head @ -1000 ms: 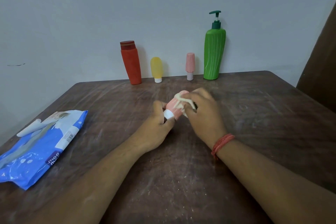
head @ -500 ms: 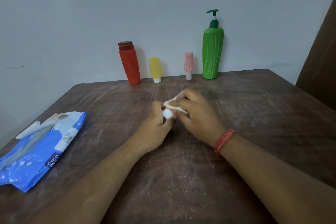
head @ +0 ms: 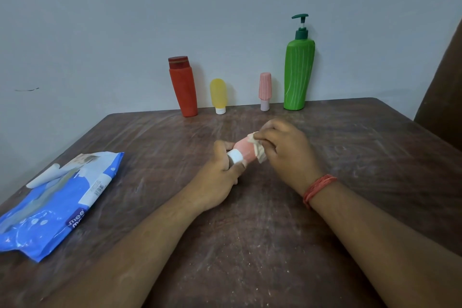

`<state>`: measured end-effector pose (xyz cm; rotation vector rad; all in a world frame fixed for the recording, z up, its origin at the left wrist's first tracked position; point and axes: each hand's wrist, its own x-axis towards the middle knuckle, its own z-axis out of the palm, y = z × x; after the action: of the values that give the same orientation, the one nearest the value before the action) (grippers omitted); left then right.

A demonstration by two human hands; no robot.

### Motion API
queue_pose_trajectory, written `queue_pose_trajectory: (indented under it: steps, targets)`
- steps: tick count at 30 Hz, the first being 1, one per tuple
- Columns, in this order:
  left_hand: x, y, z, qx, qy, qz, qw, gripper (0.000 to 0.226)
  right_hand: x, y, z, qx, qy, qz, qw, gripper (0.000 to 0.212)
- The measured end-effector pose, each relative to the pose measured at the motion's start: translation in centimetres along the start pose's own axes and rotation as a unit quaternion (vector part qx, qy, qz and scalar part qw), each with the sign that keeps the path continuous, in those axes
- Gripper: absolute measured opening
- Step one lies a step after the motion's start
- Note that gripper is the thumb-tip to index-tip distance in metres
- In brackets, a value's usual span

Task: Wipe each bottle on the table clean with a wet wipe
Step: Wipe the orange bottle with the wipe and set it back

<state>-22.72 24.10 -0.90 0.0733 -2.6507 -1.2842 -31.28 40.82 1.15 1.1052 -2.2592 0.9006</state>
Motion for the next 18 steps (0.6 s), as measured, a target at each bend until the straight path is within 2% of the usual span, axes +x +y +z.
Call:
queue_pose_trajectory:
  steps: [3,6,9,11,15,18]
  targets:
    - [0.0,0.0,-0.1,0.002,-0.001,-0.002,1.000,0.027,-0.4,0.0,0.1,0.018,0.006,0.013,1.000,0.019]
    - [-0.1,0.1,-0.3,-0.017,0.002,-0.003,1.000,0.027,-1.0,-1.4,0.6,0.036,-0.014,-0.044,0.998,0.020]
    - [0.0,0.2,-0.4,-0.016,-0.005,-0.002,1.000,0.026,-0.9,-1.6,0.7,0.004,-0.038,-0.086,0.996,0.021]
    - [0.1,0.2,-0.4,-0.001,-0.016,-0.002,1.000,0.026,-0.4,-0.7,0.4,-0.013,-0.023,-0.058,0.998,0.021]
    - [0.1,0.2,-0.5,0.049,-0.042,-0.006,0.998,0.028,0.0,1.4,0.1,-0.030,0.002,0.064,0.997,0.022]
    - [0.0,0.2,-0.3,0.056,-0.038,-0.004,0.998,0.029,-0.3,1.0,0.4,-0.023,0.008,0.083,0.996,0.025]
